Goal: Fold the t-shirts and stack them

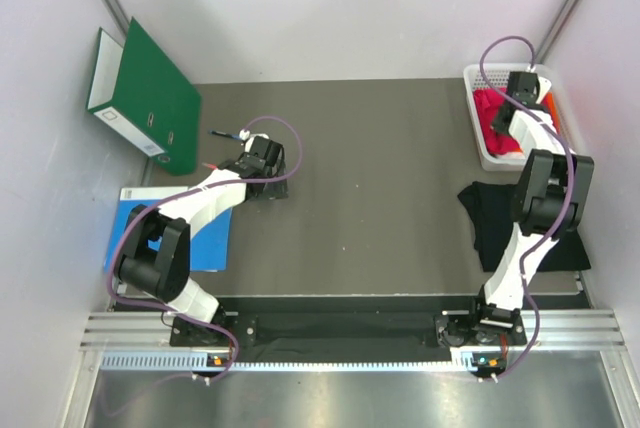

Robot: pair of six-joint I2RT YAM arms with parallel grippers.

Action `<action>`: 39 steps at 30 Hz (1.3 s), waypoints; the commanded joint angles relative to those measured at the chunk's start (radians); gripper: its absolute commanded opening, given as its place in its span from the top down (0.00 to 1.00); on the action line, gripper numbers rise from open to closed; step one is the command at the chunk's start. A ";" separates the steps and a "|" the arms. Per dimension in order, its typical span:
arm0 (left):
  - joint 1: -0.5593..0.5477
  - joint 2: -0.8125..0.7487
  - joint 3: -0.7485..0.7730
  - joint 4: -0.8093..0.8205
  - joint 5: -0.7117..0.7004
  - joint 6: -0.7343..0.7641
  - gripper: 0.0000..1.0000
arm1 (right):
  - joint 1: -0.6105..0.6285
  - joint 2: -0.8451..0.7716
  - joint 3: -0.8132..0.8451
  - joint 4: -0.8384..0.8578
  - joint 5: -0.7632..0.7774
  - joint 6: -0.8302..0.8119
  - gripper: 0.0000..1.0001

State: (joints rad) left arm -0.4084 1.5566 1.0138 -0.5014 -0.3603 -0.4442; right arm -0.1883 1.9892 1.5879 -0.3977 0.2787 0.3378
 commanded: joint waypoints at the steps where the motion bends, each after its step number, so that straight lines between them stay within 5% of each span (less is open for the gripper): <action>1: -0.003 -0.013 0.026 -0.014 -0.017 -0.017 0.02 | 0.001 -0.216 -0.081 0.088 0.031 0.014 1.00; 8: -0.003 -0.046 0.014 -0.011 -0.009 -0.037 0.02 | 0.076 -0.560 -0.213 0.180 -0.021 -0.071 1.00; 11: -0.003 -0.067 0.008 0.009 -0.006 -0.044 0.02 | 0.212 -0.634 -0.197 0.160 -0.076 -0.117 1.00; 16: -0.003 -0.093 0.009 0.009 -0.008 -0.054 0.02 | 0.459 -0.629 -0.170 0.042 -0.078 -0.151 1.00; 23: -0.003 -0.167 -0.023 0.027 0.043 -0.059 0.02 | 0.729 -0.538 -0.453 0.161 -0.200 -0.036 0.98; 24: -0.003 -0.170 -0.027 0.041 0.058 -0.057 0.02 | 0.748 -0.509 -0.462 0.152 -0.202 -0.022 0.83; 27: -0.003 -0.188 -0.046 0.079 0.144 -0.063 0.02 | 0.796 -0.441 -0.485 0.148 -0.190 0.020 0.61; 28: -0.003 -0.197 -0.052 0.099 0.170 -0.067 0.02 | 0.803 -0.444 -0.509 0.155 -0.179 0.036 0.39; 30: -0.007 -0.204 -0.073 0.141 0.254 -0.074 0.02 | 0.813 -0.481 -0.532 0.183 -0.167 0.046 0.18; 32: -0.013 -0.210 -0.089 0.216 0.309 -0.090 0.02 | 0.813 -0.535 -0.549 0.188 -0.141 0.046 0.10; 39: -0.099 -0.107 -0.041 0.282 0.423 -0.131 0.05 | 0.810 -0.598 -0.537 0.129 -0.023 0.020 0.11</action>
State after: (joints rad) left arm -0.4580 1.3975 0.9306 -0.3092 -0.0345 -0.5381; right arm 0.6197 1.4441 1.0153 -0.2756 0.1738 0.3592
